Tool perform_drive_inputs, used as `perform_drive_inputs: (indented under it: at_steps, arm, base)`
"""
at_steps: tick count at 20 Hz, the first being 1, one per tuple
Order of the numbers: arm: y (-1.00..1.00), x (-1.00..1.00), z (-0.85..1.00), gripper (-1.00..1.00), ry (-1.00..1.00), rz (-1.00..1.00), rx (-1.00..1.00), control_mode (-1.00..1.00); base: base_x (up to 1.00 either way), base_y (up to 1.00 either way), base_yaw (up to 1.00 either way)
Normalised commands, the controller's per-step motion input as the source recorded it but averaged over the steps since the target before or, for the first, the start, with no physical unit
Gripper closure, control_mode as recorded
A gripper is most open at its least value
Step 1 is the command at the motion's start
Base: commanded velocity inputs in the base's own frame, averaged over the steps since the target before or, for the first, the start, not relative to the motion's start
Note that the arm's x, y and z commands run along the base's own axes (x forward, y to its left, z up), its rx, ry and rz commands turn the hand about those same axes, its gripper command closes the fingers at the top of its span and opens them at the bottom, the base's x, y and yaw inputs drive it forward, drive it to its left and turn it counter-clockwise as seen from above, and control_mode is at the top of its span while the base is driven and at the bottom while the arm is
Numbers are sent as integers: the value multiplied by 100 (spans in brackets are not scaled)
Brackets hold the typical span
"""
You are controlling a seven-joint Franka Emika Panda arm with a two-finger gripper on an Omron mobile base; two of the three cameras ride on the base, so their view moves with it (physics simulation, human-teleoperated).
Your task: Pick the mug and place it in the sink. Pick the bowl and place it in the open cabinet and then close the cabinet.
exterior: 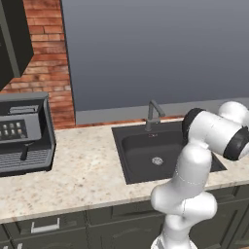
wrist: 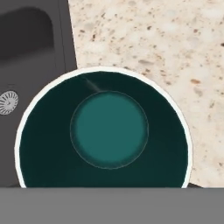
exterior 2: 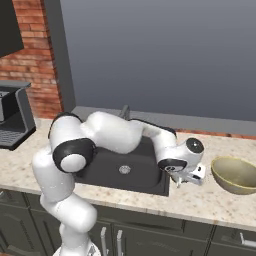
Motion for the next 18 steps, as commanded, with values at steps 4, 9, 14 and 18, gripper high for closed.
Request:
perform_drive_inputs:
  at_steps: [4,9,14,18]
  arm:
    - [80,-66,12,100,-23,0,-28,-100]
    - [98,-81,-92,100,-30,5,-49,-100]
    - [75,-29,-91,100,9,3,-43,-100]
    - [48,1,65,100,11,0,-6,-100]
  base:
    - [0,0,0]
    - [0,0,0]
    - [0,0,0]
    - [0,0,0]
